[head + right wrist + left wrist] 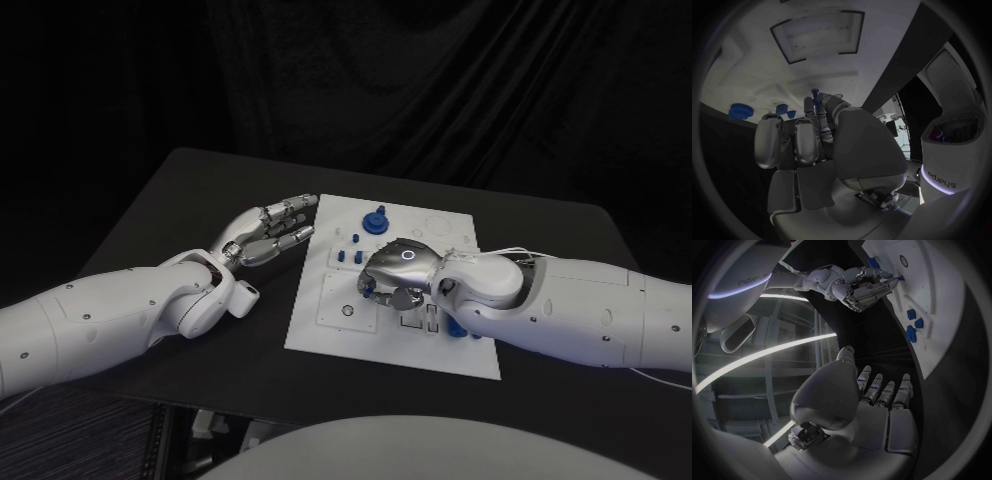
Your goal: Assemble the parts on the task board
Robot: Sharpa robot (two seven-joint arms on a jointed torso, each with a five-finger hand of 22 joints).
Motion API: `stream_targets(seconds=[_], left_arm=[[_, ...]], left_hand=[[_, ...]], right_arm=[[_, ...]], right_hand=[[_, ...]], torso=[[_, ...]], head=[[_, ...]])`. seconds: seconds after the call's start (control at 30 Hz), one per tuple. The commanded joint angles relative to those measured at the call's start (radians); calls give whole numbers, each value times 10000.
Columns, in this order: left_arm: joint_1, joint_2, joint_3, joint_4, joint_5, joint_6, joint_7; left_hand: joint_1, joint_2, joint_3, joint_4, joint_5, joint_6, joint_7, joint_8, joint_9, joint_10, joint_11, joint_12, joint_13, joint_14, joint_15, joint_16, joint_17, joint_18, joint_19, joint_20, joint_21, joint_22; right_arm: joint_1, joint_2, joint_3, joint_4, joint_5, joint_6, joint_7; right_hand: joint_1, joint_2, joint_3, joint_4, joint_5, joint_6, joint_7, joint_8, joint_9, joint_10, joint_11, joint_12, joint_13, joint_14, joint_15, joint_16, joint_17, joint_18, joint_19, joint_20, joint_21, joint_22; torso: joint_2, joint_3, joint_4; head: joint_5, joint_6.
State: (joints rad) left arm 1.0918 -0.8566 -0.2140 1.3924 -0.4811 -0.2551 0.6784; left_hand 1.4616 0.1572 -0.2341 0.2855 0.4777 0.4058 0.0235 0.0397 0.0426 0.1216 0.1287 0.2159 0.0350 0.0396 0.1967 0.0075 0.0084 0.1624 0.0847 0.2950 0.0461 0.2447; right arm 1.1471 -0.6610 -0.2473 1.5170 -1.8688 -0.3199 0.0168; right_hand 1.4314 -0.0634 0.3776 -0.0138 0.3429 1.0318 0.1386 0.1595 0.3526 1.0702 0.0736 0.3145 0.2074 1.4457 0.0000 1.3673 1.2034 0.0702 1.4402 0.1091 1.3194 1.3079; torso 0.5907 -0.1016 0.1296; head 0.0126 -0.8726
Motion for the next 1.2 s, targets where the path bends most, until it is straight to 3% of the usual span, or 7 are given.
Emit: stream_targets(seconds=[0.03,0.47,0.83,1.1,1.2], left_arm=[[-22,29,9,-8,49,151,862],[-43,53,9,-53,49,171,810],[-47,77,9,-83,49,192,762],[-47,85,10,-100,49,211,725],[-48,94,10,-108,49,219,714]], left_hand=[[74,68,-54,7,-76,-3,74,31,8,-27,53,-10,6,-2,63,15,5,-35,-47,-24,-31,7],[68,79,-56,13,-105,-8,78,29,7,-33,58,-14,6,-2,72,14,5,-37,-47,-24,-32,1],[68,79,-56,13,-105,-8,78,29,7,-33,58,-14,6,-2,72,14,5,-37,-47,-24,-32,1],[72,111,-58,12,-222,-3,104,30,8,-39,78,-19,6,1,94,15,5,-46,-40,-20,-32,-7],[75,124,-59,10,-262,51,126,39,15,-42,85,-23,6,-1,102,14,5,-51,-35,-19,-30,-3]], right_arm=[[-41,-36,5,8,-91,103,-201],[-56,-40,4,-21,-90,200,-210],[-65,44,4,-115,-90,277,-190],[-83,106,4,-196,-89,333,-185],[-95,117,4,-211,-89,400,-251]], right_hand=[[-13,-44,-36,14,-13,25,-22,-13,15,64,10,-25,8,57,-7,-16,-30,-96,17,-36,-48,1831],[-31,-42,-40,25,2,21,-20,-23,18,71,12,-36,5,41,-6,-39,-65,-89,2,-36,-78,1821],[-31,-42,-40,25,2,21,-20,-23,18,71,12,-36,5,41,-6,-39,-65,-89,2,-36,-78,1821],[-154,-53,-16,104,-81,-338,78,-336,-79,-1,88,-225,-46,-43,52,-160,-234,-59,-89,4,-244,1771],[-223,-95,35,157,-174,-656,167,-601,-206,-205,176,-419,-102,-111,128,-245,-361,-35,-162,54,-377,1732]], torso=[[1,1,-7],[1,10,2],[-15,-18,11],[-9,-11,17],[-5,-8,9]], head=[[16,0],[-3,0],[32,0],[38,0],[40,0]])
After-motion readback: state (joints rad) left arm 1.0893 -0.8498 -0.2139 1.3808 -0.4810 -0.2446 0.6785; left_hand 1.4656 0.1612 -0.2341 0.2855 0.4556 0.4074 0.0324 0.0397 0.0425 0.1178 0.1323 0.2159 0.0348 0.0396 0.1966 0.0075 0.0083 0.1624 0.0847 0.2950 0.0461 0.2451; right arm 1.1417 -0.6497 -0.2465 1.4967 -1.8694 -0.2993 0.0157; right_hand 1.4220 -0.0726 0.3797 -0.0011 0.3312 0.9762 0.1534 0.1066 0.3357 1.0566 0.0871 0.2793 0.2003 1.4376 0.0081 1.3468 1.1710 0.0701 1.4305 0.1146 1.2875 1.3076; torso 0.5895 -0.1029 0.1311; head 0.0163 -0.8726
